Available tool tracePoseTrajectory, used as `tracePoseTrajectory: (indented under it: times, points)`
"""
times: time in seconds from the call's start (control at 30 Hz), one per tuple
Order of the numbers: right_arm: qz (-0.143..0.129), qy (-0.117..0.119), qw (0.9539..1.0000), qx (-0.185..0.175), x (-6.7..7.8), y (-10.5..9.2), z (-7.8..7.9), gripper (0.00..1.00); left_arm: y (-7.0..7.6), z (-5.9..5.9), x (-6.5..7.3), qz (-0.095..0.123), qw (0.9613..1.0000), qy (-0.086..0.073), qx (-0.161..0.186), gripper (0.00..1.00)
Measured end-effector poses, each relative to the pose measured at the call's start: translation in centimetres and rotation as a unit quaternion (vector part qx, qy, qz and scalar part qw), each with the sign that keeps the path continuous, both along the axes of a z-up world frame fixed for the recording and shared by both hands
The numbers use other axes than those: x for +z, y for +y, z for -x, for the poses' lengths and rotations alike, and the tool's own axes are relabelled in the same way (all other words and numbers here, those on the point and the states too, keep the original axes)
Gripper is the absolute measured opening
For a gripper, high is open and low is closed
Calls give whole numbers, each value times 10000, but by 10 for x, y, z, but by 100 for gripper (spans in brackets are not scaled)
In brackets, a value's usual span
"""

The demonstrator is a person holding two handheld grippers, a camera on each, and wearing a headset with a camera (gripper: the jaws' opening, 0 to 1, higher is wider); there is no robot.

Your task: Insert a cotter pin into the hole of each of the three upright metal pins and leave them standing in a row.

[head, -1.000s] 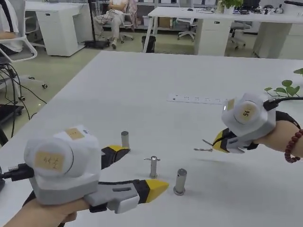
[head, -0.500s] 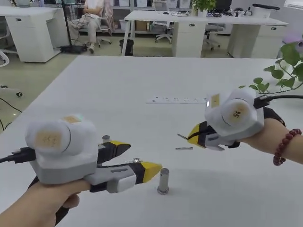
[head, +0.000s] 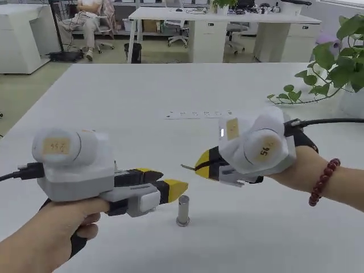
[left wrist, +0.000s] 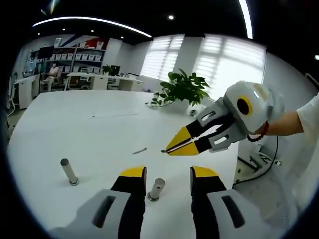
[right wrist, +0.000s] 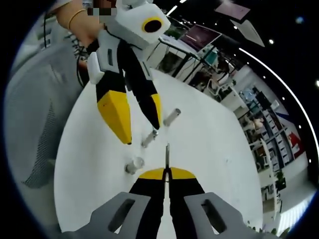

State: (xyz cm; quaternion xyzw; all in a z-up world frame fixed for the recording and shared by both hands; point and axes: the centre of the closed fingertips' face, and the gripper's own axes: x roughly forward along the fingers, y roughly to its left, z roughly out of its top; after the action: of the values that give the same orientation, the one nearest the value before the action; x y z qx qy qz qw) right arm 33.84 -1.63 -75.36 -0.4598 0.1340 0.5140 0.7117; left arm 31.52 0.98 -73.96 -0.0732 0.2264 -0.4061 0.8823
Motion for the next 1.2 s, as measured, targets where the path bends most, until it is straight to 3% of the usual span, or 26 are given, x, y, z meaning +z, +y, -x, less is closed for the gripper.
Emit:
tracePoseTrajectory:
  times: [0.47, 0.6, 0.73, 0.97, 1.0, 1.1, 1.2]
  points:
    - [88, -295, 9982, 518, 11, 24, 24, 2, -3, 1, 4, 287, 9993, 246, 39, 17]
    - [125, -324, 9978, 568, 11, 25, 26, 2, -3, 3, 4, 345, 9990, 285, 42, 13]
    - [123, -333, 9975, 615, 11, 26, 29, 2, -4, 5, 8, 583, 9975, 397, 57, 10]
    - [24, -318, 9977, 593, 15, 28, 29, 2, -1, 2, 9, 652, 9966, 489, 135, 2]
    - [28, -324, 9977, 593, 15, 28, 28, 2, -1, 2, 10, 760, 9954, 571, 139, 2]
    - [-1, -324, 9978, 576, 17, 29, 28, 2, 0, 1, 12, 832, 9951, 528, 110, 1]
    - [-69, -257, 9981, 556, 19, 30, 29, 3, 0, 0, 13, 757, 9964, 372, 16, 1]
